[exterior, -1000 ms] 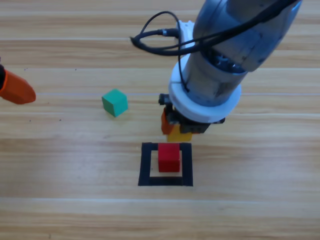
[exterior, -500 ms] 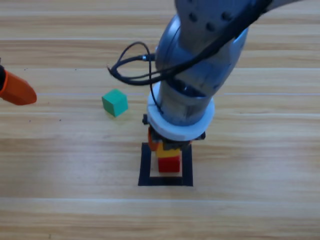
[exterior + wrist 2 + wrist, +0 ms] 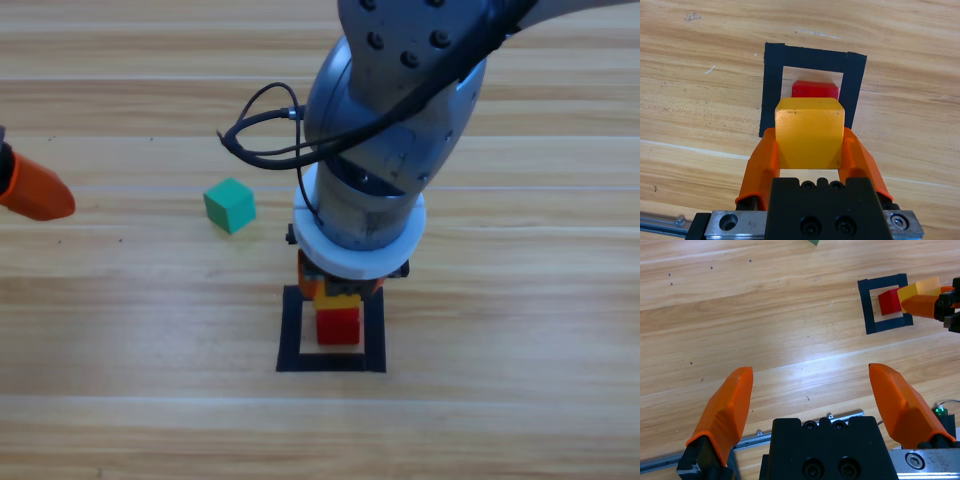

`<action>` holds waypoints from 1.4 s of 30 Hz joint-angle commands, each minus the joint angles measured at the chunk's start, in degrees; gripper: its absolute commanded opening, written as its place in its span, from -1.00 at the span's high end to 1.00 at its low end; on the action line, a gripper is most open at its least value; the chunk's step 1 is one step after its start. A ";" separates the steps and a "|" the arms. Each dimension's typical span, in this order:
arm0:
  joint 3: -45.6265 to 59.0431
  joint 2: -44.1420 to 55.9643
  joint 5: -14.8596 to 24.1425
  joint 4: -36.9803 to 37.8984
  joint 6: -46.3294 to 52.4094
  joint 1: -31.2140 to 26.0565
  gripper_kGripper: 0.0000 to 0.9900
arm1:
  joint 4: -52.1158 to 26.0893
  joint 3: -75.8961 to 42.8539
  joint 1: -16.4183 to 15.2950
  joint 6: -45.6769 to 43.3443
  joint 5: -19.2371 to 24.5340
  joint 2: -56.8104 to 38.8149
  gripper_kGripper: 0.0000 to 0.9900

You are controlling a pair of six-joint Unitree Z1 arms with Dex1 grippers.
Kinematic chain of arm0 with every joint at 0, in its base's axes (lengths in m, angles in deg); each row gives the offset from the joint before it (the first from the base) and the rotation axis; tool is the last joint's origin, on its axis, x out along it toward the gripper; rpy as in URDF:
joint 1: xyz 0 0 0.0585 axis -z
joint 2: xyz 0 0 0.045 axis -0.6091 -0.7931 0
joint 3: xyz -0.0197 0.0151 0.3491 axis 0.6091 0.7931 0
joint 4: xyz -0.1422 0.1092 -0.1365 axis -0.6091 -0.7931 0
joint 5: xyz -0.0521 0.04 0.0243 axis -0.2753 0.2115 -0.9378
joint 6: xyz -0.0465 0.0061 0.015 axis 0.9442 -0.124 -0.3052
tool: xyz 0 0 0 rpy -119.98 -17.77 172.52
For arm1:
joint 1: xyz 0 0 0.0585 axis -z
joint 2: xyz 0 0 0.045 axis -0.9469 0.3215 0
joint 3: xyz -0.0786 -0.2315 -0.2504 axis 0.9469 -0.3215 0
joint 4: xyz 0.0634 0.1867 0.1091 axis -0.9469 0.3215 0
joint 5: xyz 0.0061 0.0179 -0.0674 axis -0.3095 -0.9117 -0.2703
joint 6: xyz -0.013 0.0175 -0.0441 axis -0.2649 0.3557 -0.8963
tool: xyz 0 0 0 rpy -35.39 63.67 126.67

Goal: Stack the blocks in the rectangular block: red at the bottom, yellow in the middle, green on top

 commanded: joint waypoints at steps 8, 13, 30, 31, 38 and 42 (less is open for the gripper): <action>2.55 1.15 -0.44 1.89 -0.07 -0.83 -1.00 | 1.24 0.21 -1.40 0.65 1.02 4.03 0.62; 2.90 1.15 -0.44 2.07 0.02 -0.83 -1.00 | 1.24 0.56 -1.40 0.83 1.02 4.46 0.62; 3.60 1.15 -0.35 2.60 0.02 -0.83 -1.00 | 1.24 0.56 -1.40 1.00 1.02 4.99 0.62; 3.60 1.15 -0.35 2.60 0.02 -0.83 -1.00 | 1.24 0.56 -1.40 1.09 1.02 5.08 0.62; 3.69 1.15 -0.35 2.60 0.02 -0.83 -1.00 | 1.24 0.65 -1.40 1.26 1.02 5.61 0.62; 3.78 1.15 -0.35 2.60 0.02 -0.83 -1.00 | 1.24 0.65 -1.40 1.26 1.02 5.69 0.62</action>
